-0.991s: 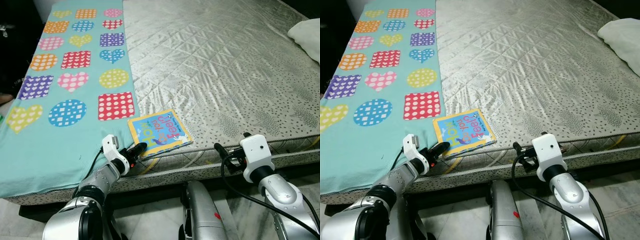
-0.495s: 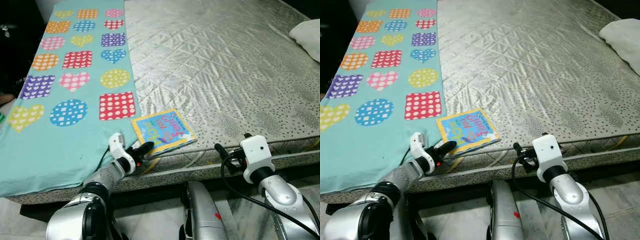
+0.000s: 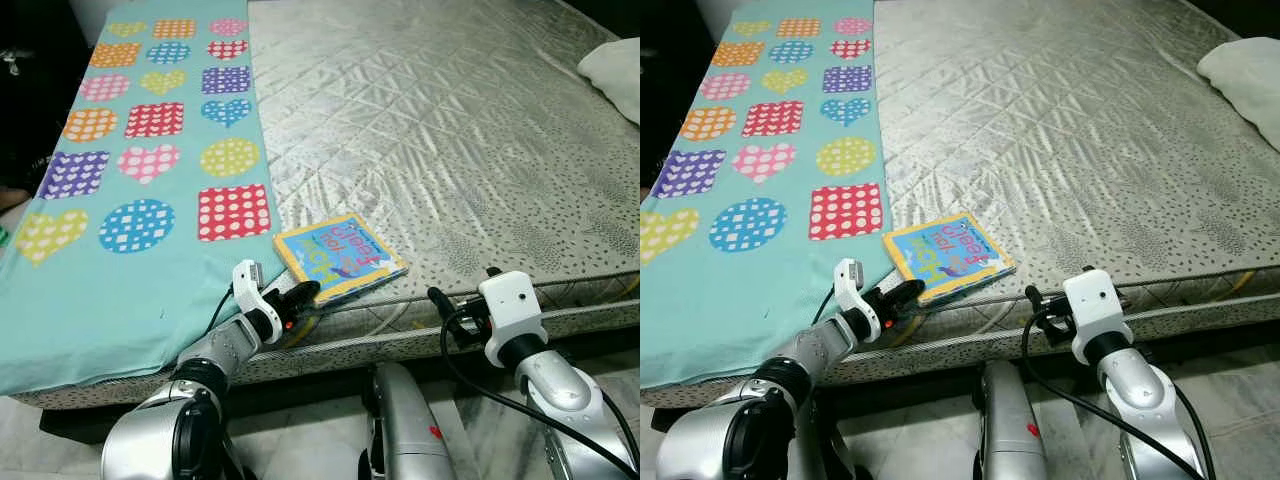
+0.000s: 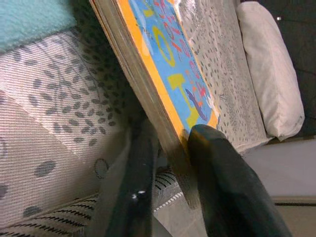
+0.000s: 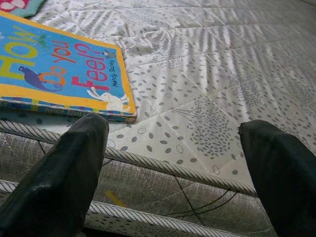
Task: Clean up the room
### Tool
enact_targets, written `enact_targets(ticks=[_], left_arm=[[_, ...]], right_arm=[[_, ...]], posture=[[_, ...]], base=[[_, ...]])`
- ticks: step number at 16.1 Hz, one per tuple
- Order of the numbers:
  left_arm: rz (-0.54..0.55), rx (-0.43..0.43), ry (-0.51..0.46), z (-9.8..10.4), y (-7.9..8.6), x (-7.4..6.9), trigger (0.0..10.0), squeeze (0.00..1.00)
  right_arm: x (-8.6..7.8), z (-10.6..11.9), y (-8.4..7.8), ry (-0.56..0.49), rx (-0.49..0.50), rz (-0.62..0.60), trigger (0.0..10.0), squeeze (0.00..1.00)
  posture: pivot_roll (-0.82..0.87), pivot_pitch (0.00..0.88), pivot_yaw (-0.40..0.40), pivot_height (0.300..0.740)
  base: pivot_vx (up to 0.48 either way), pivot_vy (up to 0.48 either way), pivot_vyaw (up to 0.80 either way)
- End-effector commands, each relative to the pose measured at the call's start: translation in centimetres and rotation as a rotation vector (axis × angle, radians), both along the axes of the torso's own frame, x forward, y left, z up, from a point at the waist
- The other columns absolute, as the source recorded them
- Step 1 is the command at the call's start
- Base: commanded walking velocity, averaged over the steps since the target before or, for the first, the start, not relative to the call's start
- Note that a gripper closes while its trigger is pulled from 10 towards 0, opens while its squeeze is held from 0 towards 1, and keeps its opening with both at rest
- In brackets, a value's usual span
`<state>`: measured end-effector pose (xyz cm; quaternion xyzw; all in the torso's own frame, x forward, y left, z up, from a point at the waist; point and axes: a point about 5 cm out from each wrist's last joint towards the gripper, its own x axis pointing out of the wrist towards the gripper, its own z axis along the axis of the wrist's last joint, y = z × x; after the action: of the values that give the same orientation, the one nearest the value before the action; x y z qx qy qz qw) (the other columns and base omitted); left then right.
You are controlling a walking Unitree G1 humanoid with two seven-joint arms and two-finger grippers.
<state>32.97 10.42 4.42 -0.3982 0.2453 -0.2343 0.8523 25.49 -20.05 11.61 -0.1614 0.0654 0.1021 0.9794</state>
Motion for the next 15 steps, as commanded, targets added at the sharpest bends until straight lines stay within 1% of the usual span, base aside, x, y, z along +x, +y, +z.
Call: enact_targets(ticks=[1, 3, 4, 6, 8, 9, 10, 11, 12, 13, 14, 15], left_arm=[[0.020, -0.001, 0.010, -0.4, 0.5, -0.3, 0.0, 0.00], [0.064, -0.004, -0.007, -0.3, 1.0, -0.1, 0.0, 0.00], [0.107, -0.015, -0.032, 0.1, 1.5, 0.3, 0.0, 0.00], [0.140, -0.024, -0.064, 0.6, 2.1, 0.7, 0.0, 0.00], [0.183, 0.007, -0.120, 1.3, 3.2, 1.1, 0.0, 0.00], [0.200, 0.042, -0.149, 1.5, 3.7, 1.3, 0.0, 0.00], [0.212, 0.118, -0.216, 2.0, 4.3, 1.4, 0.0, 0.00], [0.224, 0.256, -0.357, 3.3, 5.2, 1.6, 0.0, 0.00], [0.270, 0.271, -0.390, 4.0, 5.8, 1.6, 0.0, 0.00], [0.273, 0.343, -0.466, 4.8, 6.4, 1.2, 0.0, 0.00], [0.249, 0.462, -0.570, 5.7, 7.0, 0.0, 0.0, 0.00], [0.243, 0.496, -0.602, 5.9, 7.2, -0.6, 0.0, 0.00]], right_arm=[[0.0, 0.2, 0.1, -0.012, 0.000, -0.007, 10.0, 0.00], [0.1, 0.1, 0.2, -0.014, 0.005, -0.005, 10.0, 0.00], [0.2, 0.3, 0.3, -0.020, 0.009, -0.003, 10.0, 0.00], [0.4, 0.4, 0.3, -0.025, 0.015, -0.004, 10.0, 0.00], [0.8, 0.6, 0.5, -0.034, 0.043, -0.010, 10.0, 0.00], [1.0, 0.6, 0.6, -0.035, 0.065, -0.019, 10.0, 0.00], [1.3, 0.7, 0.8, -0.035, 0.099, -0.032, 10.0, 0.00], [1.8, 0.8, 1.2, -0.029, 0.182, -0.056, 10.0, 0.00], [2.1, 1.0, 1.6, -0.027, 0.230, -0.068, 10.0, 0.00], [2.3, 1.1, 2.0, -0.021, 0.274, -0.068, 10.0, 0.00], [2.6, 1.4, 2.7, -0.026, 0.313, -0.067, 10.0, 0.00], [2.7, 1.5, 2.9, -0.026, 0.329, -0.072, 10.0, 0.00]], posture=[[-0.34, 0.096, 0.008, 0.528], [-0.33, 0.089, 0.010, 0.528], [-0.33, 0.088, 0.010, 0.528], [-0.33, 0.078, 0.010, 0.528], [-0.33, 0.070, 0.010, 0.528], [-0.32, 0.058, 0.013, 0.528], [-0.31, 0.041, 0.020, 0.528], [-0.29, 0.025, 0.027, 0.528], [-0.29, 0.019, 0.030, 0.528], [-0.28, 0.006, 0.039, 0.528], [-0.27, 0.000, 0.049, 0.528], [-0.26, 0.000, 0.052, 0.528]], base=[[0.000, 0.000, 0.00], [0.000, 0.000, 0.00], [0.000, 0.000, 0.00], [0.000, 0.000, 0.00], [0.000, 0.000, 0.00], [0.000, 0.000, 0.00], [0.000, 0.000, 0.00], [0.000, 0.000, 0.00], [0.000, 0.000, 0.00], [0.000, 0.000, 0.00], [0.000, 0.000, 0.00], [0.000, 0.000, 0.00]])
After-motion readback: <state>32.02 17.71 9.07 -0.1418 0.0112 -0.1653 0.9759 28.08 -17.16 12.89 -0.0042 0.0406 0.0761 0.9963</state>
